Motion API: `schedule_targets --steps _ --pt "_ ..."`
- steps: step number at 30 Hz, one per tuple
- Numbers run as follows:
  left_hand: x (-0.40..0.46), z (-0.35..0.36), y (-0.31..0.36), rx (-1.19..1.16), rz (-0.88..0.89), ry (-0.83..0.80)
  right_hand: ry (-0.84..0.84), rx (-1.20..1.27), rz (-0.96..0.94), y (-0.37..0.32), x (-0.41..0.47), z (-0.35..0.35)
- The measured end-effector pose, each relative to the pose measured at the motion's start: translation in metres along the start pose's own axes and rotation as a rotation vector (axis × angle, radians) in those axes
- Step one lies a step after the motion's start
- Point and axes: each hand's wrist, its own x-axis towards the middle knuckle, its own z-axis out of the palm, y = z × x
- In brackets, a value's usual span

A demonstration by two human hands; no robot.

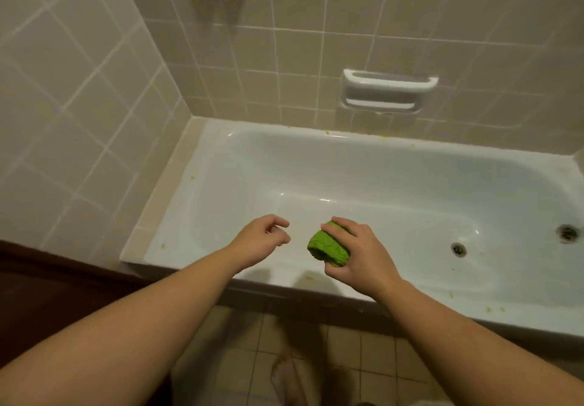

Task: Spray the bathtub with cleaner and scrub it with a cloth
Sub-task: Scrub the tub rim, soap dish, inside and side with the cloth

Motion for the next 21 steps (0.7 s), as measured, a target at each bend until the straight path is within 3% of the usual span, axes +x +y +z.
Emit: schedule_targets --steps 9,16,21 --pt "-0.020 -0.023 -0.071 0.345 -0.038 0.124 -0.231 0.030 -0.056 0.003 0.039 0.048" --pt "-0.039 -0.059 -0.128 0.277 -0.125 0.269 -0.408 -0.004 -0.198 -0.053 0.087 0.097" --pt "-0.033 -0.110 -0.199 0.238 -0.219 0.337 -0.500 -0.021 -0.276 -0.092 0.130 0.171"
